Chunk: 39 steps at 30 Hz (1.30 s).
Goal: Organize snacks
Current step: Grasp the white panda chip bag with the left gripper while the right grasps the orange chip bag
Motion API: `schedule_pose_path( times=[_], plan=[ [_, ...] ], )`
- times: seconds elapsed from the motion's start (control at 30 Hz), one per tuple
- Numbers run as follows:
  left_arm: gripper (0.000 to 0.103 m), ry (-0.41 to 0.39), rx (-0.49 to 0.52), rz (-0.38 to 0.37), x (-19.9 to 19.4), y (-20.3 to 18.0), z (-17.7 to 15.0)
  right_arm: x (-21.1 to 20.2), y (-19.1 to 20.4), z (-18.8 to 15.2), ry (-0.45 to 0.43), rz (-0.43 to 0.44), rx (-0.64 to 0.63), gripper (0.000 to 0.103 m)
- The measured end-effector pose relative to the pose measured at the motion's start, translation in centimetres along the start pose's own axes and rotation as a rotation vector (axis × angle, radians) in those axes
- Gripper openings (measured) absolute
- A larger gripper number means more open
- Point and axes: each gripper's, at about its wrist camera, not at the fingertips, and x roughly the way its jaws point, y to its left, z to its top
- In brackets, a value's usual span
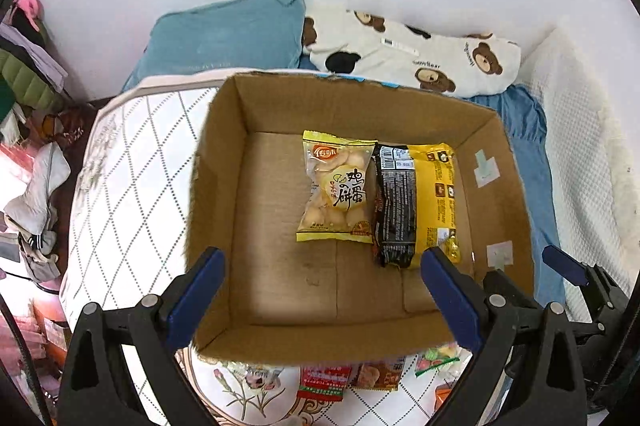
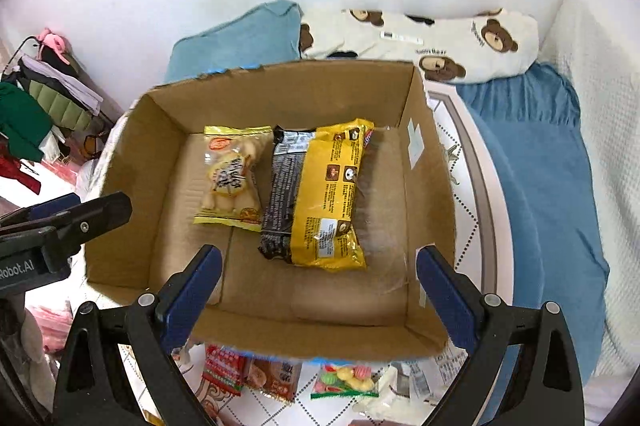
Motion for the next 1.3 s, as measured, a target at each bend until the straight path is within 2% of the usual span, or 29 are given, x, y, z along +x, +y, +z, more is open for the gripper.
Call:
schedule_pose_path(
  times=[0.33,0.47,0.57,0.67,0.73,0.9,1.0,1.13,1.23,1.27,1.3],
  plan=[
    [0.1,-0.083,-0.008,-0.008,-3.9,0.5,-3.7,-5.3,0.5,-3.5,-0.116,0.009,0.022,0.1],
    [0.1,-0.092,-0.015,-0.004,-4.6,1.0,-6.0,-6.1,0.1,-5.7,-0.099,0.054,0.068,0.1],
    [0.1,-0.07,-0.021,0.011,-4.2,1.8,-8.6,-5.8,-0.4,-8.1,-0.049,0.102,0.115,0.1],
    [0.1,-0.006,-0.015,0.028,-2.9,2.3,-12.4,-4.9,-1.0,-11.2,0.02,0.125,0.15,0.1],
    [0.1,0.067,0.011,0.035,-1.3,2.3,-15.4,-4.2,-1.6,-13.6,0.068,0.126,0.176,0.1],
    [0.1,0.308,0.092,0.037,4.7,1.9,-22.8,-2.7,-4.8,-18.8,0.165,0.109,0.271,0.1],
    [0.1,0.411,0.111,0.032,8.0,1.5,-25.5,-1.4,-7.1,-21.3,0.206,0.058,0.312,0.1],
    [0.1,0.484,0.127,0.011,11.1,0.6,-26.8,1.8,-9.0,-24.0,0.275,-0.009,0.315,0.1],
    [0.082,0.527,0.101,-0.026,12.8,0.2,-27.1,3.9,-9.6,-25.3,0.304,-0.03,0.31,0.099],
    [0.068,0.539,0.071,-0.045,13.2,0.2,-27.0,4.4,-9.7,-25.6,0.311,-0.036,0.308,0.098],
    [0.06,0.542,0.051,-0.044,13.5,0.2,-26.9,4.9,-9.8,-25.9,0.317,-0.036,0.307,0.091]
  ],
)
